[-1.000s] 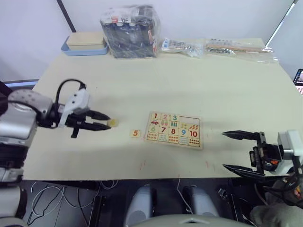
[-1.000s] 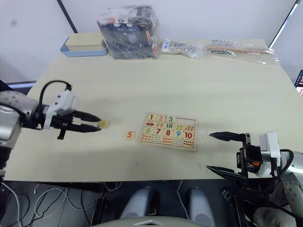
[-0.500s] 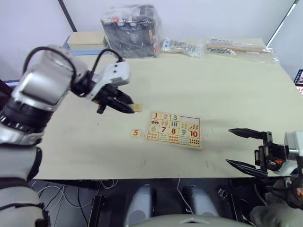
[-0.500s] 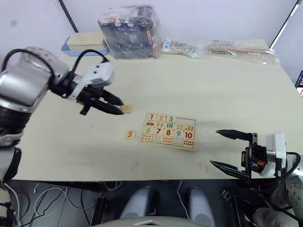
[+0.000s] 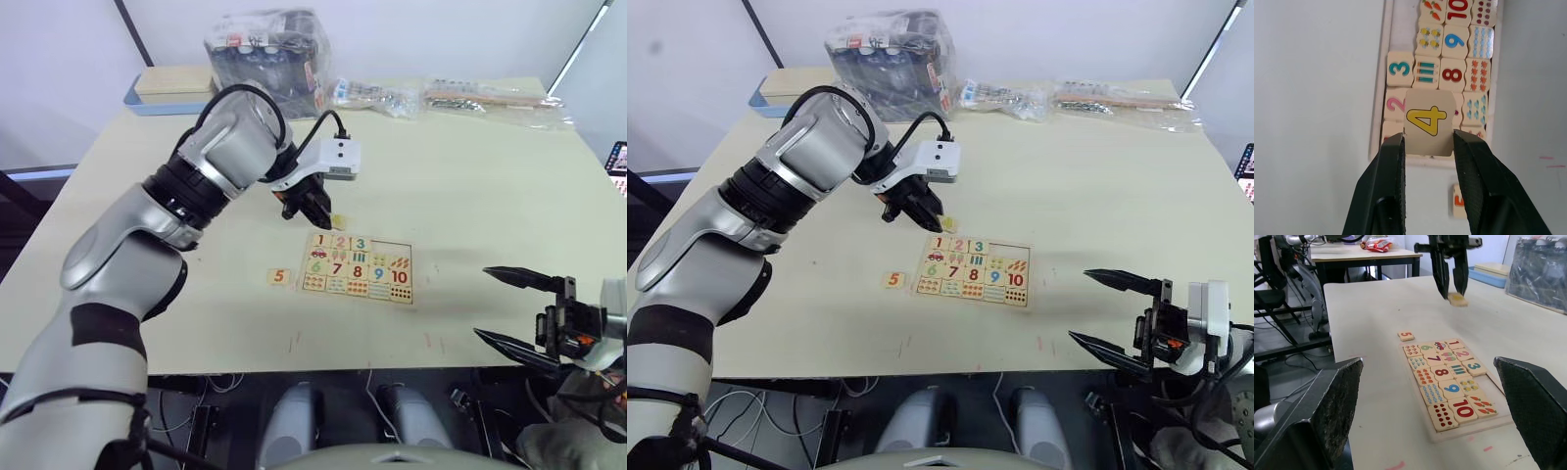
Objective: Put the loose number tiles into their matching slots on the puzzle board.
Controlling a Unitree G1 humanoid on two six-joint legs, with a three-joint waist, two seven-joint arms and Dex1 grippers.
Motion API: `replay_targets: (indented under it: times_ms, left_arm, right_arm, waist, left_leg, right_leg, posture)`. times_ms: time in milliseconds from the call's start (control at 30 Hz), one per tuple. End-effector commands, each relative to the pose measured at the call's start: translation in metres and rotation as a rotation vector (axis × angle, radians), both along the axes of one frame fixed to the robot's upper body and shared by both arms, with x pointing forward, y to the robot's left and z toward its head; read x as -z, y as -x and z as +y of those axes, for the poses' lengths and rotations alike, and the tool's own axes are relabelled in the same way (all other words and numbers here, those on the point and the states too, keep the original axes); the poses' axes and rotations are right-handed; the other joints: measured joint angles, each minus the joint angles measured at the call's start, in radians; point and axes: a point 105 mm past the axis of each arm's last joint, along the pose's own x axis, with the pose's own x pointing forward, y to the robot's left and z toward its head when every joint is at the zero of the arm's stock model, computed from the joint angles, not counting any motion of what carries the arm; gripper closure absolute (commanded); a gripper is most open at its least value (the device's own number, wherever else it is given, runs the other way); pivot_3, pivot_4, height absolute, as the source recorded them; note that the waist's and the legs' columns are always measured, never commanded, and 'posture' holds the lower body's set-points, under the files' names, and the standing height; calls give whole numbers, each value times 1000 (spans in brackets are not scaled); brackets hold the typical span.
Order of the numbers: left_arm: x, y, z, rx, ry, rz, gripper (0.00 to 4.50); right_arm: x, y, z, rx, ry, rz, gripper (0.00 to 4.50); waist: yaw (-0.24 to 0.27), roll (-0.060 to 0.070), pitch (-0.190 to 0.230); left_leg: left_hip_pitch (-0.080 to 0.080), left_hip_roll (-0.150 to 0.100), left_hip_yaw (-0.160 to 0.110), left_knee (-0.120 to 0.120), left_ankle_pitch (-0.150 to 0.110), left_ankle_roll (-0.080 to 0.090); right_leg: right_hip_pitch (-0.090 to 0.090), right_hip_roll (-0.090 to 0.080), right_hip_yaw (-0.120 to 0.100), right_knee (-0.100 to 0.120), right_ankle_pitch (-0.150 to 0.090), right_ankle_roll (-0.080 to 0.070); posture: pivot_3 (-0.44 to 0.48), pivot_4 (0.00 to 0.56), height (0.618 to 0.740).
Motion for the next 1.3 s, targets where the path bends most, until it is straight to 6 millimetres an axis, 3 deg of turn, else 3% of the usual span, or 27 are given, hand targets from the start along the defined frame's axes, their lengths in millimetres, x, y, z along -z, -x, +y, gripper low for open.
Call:
replay_targets:
  times_ms: [33,267,467,900,1300]
  left_arm:
    - [2,-7,-21,-18,-92,-18,3568]
    - [17,-19,-59,8,-153,-55,3568]
    - [28,-24,-78,20,-175,-69,3568]
    - [41,-21,-99,44,-173,-61,3568]
    - [56,-20,-105,44,-180,-56,3568]
  right_arm:
    - [-9,2,-3,23,8,-58,0]
    - [-8,0,-6,43,11,-65,0]
    - [-9,-3,-13,72,-2,-76,0]
    - [-6,1,-16,99,-10,-75,0]
    - [-4,6,-14,109,-9,-67,0]
  waist:
    - [4,0,0]
    - [2,0,0]
    - [1,0,0]
    - [1,0,0]
    - [2,0,0]
  left_leg:
    - [0,0,0,0,0,0]
    - [-1,-4,-2,1,-1,2]
    - [-2,-4,-2,1,-2,3]
    - [-3,-4,-4,1,-2,4]
    - [-3,-4,-4,1,-2,4]
  right_leg:
    - [0,0,0,0,0,0]
    - [0,0,4,0,-1,1]
    - [0,1,4,0,-1,2]
    - [0,0,5,-1,-1,3]
    - [0,0,4,-1,-1,3]
  posture:
    - [0,150,740]
    - [0,150,740]
    - [0,150,740]
    - [0,150,740]
    - [0,150,740]
